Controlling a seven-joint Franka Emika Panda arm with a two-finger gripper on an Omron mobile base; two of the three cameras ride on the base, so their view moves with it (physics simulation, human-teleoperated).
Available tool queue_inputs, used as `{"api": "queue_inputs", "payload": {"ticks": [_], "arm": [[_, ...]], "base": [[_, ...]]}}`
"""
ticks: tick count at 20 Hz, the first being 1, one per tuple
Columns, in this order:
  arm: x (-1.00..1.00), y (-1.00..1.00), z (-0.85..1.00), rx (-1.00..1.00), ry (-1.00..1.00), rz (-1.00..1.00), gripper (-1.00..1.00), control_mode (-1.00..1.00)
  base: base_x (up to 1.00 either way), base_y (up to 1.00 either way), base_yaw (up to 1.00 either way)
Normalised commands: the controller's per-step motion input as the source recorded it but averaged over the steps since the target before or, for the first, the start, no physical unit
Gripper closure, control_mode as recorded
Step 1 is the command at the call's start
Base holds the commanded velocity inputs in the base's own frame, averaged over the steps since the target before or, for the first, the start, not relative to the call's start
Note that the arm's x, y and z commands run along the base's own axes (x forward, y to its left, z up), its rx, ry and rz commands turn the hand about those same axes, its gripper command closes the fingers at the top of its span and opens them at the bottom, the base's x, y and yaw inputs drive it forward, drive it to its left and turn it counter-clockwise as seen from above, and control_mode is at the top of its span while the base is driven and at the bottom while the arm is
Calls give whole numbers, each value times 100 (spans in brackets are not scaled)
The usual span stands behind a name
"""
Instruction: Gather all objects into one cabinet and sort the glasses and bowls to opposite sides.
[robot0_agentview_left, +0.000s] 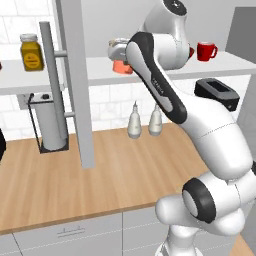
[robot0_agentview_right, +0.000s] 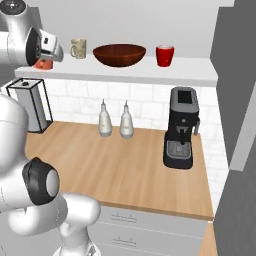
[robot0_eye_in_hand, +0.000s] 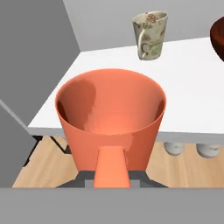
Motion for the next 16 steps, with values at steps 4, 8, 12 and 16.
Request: {"api": "queue_inputs", "payload": {"ticks": [4, 8, 12, 16], "arm": [[51, 16, -26, -5, 0, 0, 100, -100], [40, 0, -20, -6, -6, 0, 100, -100], [42, 0, -23, -1, -5, 0, 100, -100], [19, 2, -28, 0, -13, 0, 100, -100]], "base": [[0, 0, 0], [0, 0, 0], [0, 0, 0], [0, 0, 0]]}}
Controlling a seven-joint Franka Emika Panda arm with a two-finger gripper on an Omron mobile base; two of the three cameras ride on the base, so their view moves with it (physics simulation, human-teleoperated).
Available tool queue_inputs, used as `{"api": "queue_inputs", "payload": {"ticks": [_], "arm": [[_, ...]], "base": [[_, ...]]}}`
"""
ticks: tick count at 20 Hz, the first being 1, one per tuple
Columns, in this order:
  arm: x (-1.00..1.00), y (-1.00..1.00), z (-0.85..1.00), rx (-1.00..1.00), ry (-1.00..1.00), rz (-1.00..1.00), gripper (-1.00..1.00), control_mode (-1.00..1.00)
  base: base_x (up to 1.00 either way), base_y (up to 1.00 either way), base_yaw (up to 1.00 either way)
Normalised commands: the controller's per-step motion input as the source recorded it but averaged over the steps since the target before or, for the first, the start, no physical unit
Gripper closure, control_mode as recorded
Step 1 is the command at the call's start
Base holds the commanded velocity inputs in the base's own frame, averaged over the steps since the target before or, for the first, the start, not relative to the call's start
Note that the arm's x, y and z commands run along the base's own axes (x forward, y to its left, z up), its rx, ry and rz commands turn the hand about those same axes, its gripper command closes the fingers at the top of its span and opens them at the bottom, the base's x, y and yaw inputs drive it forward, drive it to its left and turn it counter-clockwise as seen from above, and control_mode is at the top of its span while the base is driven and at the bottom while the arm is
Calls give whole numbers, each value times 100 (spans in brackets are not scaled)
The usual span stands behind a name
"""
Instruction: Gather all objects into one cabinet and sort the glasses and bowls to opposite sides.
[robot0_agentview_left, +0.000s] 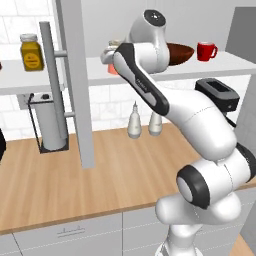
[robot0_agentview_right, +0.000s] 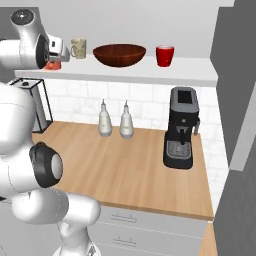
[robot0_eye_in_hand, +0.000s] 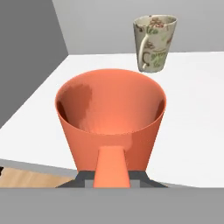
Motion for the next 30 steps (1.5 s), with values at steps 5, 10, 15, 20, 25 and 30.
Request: {"api": "queue_inputs", "payload": {"ticks": [5, 10, 15, 20, 25, 30], "arm": [[31, 9, 0, 0, -9, 0, 100, -100], [33, 21, 0, -1, -7, 0, 100, -100], [30, 22, 0, 0, -2, 0, 100, -100], [33, 8, 4, 0, 0, 0, 100, -100], [37, 5, 16, 0, 0, -3, 100, -100], [33, 8, 8, 0, 1, -2, 100, -100]], "base": [[0, 0, 0], [0, 0, 0], [0, 0, 0], [0, 0, 0], [0, 0, 0], [0, 0, 0]]}}
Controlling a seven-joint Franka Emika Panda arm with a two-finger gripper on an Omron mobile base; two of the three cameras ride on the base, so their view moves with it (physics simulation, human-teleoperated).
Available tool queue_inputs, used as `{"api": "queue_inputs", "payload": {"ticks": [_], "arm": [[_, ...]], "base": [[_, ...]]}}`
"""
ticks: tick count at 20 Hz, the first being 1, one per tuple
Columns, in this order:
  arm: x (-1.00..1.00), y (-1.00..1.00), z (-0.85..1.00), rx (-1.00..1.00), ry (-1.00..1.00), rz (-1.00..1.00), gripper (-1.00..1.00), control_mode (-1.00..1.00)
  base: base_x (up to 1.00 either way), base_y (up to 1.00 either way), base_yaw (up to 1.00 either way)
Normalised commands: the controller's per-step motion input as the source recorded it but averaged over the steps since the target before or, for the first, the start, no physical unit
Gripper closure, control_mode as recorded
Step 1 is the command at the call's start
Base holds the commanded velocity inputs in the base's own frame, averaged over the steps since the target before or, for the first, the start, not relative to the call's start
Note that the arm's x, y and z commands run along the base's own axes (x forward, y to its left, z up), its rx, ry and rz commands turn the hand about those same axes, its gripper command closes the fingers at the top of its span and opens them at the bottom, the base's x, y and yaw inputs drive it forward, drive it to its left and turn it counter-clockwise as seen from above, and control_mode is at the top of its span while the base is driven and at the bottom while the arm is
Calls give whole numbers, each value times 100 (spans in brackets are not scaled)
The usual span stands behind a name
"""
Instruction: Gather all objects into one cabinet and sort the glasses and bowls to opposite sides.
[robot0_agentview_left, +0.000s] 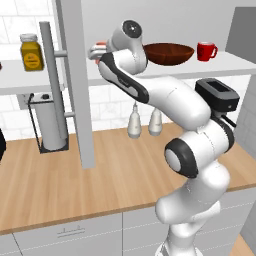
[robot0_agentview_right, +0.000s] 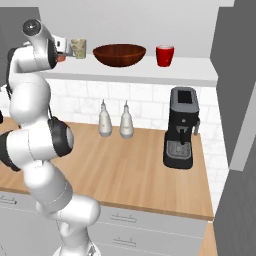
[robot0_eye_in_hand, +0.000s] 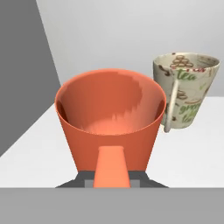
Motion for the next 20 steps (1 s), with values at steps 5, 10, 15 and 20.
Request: {"api": "queue_inputs", "payload": {"ticks": [5, 10, 15, 20], "arm": [[30, 4, 1, 0, 2, -2, 100, -100], [38, 2, 0, 0, 1, -1, 100, -100], [25, 8, 0, 0, 4, -1, 100, -100], [15, 16, 0, 0, 3, 0, 100, -100]], "base": [[0, 0, 0], [0, 0, 0], [0, 0, 0], [0, 0, 0]]}}
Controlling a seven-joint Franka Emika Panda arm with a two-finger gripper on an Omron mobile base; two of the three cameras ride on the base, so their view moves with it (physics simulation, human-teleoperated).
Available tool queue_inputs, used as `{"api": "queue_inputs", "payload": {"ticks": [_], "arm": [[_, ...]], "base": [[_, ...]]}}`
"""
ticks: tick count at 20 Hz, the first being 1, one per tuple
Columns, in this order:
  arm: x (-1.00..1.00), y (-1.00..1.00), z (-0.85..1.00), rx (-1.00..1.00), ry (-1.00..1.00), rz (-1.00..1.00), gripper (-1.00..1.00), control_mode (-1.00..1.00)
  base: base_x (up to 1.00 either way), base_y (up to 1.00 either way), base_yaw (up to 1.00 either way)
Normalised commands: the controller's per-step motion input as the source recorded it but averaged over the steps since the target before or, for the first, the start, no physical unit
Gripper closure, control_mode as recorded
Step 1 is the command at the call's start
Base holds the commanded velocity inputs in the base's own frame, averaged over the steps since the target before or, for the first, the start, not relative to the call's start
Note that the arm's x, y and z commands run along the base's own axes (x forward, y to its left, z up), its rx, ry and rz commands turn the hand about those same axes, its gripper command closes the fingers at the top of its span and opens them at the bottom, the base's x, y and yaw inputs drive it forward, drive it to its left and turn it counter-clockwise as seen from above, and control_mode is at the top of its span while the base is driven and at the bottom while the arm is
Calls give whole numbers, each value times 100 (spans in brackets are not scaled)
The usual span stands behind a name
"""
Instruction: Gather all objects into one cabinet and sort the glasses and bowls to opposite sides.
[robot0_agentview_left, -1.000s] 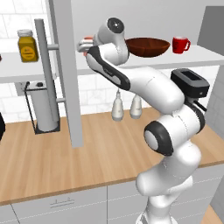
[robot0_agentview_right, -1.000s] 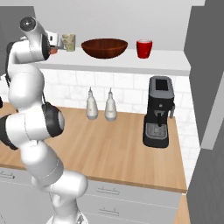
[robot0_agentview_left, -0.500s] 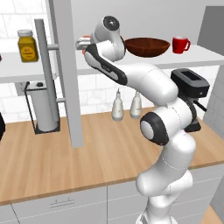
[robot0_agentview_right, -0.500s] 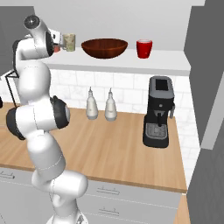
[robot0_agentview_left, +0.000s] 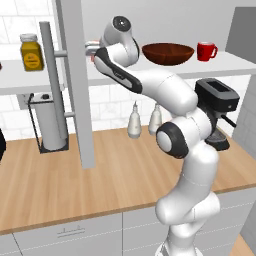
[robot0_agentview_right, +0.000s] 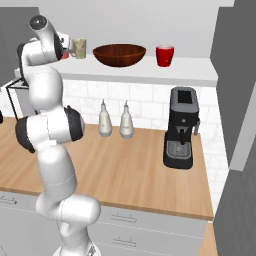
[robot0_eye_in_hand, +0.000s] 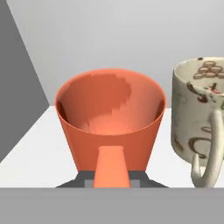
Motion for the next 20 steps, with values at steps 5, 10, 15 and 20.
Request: {"api": "queue_inputs", "payload": {"ticks": [5, 10, 15, 20], "arm": [[19, 17, 0, 0, 1, 0, 100, -100], [25, 11, 0, 0, 0, 0, 100, -100], [28, 3, 0, 0, 0, 0, 100, -100], [27, 0, 0, 0, 0, 0, 100, -100]], "base": [[0, 0, 0], [0, 0, 0], [0, 0, 0], [0, 0, 0]]}}
